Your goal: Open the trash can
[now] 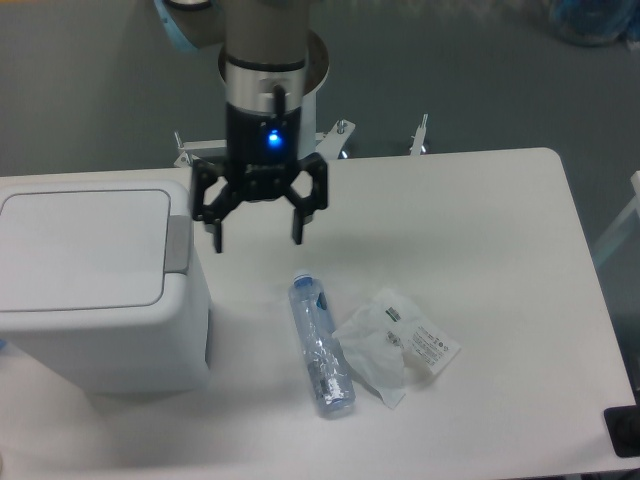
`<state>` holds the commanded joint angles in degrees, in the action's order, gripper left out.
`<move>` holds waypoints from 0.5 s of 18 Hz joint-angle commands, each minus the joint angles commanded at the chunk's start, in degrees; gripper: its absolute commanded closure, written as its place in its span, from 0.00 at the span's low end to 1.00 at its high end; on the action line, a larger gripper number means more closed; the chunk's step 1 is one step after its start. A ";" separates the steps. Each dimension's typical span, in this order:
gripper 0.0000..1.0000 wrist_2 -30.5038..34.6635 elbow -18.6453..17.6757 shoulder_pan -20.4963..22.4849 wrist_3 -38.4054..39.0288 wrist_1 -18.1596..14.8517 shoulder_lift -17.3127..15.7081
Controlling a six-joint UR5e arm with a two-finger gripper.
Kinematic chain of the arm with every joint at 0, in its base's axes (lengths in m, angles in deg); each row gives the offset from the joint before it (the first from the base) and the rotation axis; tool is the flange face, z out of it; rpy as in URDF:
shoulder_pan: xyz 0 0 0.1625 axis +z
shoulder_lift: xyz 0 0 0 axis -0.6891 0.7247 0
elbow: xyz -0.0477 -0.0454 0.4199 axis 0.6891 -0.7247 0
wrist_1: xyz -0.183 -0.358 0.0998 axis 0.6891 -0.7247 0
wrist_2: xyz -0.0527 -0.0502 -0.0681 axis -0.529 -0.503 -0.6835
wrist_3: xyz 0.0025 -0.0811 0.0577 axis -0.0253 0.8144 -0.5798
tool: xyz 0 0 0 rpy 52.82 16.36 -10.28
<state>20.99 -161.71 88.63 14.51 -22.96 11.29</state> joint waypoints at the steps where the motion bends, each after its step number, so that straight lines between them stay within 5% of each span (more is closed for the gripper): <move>1: 0.00 -0.09 -0.09 0.00 0.00 0.00 0.00; 9: 0.00 -0.01 -0.70 -0.44 -0.17 0.09 0.09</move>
<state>20.98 -162.42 88.19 14.34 -22.87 11.37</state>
